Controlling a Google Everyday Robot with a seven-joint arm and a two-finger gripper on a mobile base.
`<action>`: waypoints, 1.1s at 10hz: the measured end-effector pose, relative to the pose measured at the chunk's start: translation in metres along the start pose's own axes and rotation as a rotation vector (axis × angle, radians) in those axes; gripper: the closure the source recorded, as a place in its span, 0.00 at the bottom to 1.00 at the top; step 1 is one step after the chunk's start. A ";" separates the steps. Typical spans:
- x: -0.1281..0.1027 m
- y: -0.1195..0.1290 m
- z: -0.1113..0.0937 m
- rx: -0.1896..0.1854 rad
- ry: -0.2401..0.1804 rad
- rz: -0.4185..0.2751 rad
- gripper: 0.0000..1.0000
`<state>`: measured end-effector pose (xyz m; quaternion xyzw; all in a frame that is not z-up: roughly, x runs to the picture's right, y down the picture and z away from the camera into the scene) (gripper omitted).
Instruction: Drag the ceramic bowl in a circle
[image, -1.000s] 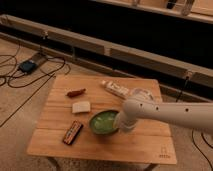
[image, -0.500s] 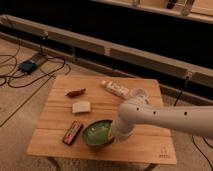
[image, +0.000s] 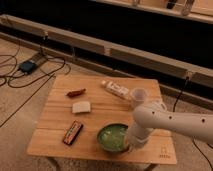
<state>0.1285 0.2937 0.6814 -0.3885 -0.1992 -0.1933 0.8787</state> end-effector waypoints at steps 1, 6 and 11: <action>0.022 0.003 -0.001 0.001 0.025 0.050 0.91; 0.056 -0.041 -0.003 0.044 0.081 0.102 0.91; -0.002 -0.100 -0.002 0.076 0.046 -0.045 0.91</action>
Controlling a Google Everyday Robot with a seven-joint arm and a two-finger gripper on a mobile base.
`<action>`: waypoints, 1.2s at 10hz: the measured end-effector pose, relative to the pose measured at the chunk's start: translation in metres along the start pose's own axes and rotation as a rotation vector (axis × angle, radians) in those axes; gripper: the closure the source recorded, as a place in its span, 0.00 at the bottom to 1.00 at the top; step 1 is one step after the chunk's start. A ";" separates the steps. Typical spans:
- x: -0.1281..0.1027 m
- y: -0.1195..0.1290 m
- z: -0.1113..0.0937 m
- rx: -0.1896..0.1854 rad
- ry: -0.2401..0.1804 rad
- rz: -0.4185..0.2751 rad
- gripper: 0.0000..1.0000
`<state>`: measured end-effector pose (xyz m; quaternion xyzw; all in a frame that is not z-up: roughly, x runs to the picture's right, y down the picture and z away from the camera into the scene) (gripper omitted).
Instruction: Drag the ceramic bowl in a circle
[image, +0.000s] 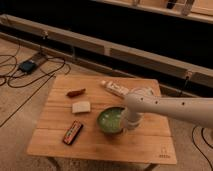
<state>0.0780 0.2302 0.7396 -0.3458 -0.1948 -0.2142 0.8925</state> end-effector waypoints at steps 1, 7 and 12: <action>-0.018 -0.001 -0.001 -0.002 -0.018 -0.036 0.91; -0.090 0.058 -0.013 -0.076 -0.104 -0.179 0.91; -0.025 0.111 -0.016 -0.149 -0.039 -0.019 0.91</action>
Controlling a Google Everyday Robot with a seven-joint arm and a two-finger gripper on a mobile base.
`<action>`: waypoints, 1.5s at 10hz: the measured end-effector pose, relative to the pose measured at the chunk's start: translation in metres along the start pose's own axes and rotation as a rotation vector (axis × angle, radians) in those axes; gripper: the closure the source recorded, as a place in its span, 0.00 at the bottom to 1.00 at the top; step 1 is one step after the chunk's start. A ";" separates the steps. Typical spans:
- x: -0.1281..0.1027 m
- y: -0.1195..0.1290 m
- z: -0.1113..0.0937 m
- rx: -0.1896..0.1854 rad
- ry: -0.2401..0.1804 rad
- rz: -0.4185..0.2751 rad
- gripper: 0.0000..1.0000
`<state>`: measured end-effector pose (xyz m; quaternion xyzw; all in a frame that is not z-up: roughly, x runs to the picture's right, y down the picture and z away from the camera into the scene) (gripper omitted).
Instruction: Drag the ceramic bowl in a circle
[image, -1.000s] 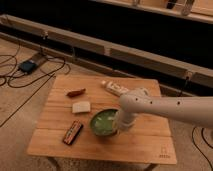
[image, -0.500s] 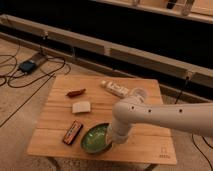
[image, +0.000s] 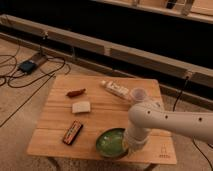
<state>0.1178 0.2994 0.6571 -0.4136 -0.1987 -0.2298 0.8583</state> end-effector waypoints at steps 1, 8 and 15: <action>0.022 0.005 0.001 -0.008 0.022 0.053 0.91; 0.067 -0.067 0.009 0.025 0.088 0.108 0.91; -0.025 -0.131 0.013 0.026 0.051 -0.156 0.91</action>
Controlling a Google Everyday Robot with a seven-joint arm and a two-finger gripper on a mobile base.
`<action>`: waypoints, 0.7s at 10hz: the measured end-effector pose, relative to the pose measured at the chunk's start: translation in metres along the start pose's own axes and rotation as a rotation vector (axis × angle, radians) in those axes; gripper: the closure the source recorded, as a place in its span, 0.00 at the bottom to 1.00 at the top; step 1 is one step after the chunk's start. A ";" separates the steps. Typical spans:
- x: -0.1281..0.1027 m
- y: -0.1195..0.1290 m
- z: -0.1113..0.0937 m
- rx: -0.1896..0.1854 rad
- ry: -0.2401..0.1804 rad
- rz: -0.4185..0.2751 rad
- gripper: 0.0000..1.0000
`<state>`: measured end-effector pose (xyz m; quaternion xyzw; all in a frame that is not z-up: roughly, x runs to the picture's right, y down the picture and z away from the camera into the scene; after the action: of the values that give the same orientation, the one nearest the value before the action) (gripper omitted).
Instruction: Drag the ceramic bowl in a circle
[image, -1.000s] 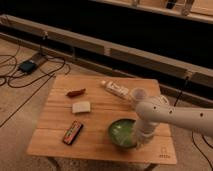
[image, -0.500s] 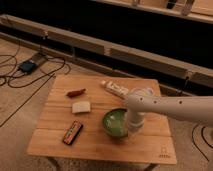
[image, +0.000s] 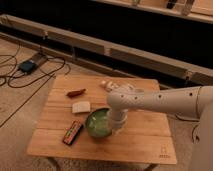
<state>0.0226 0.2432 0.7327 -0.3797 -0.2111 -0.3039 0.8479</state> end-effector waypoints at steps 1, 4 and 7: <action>-0.018 0.002 0.000 -0.003 -0.017 -0.038 0.91; -0.056 0.032 0.004 -0.037 -0.084 -0.084 0.91; -0.039 0.089 0.009 -0.114 -0.091 -0.014 0.91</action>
<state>0.0532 0.3104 0.6695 -0.4394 -0.2343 -0.3036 0.8123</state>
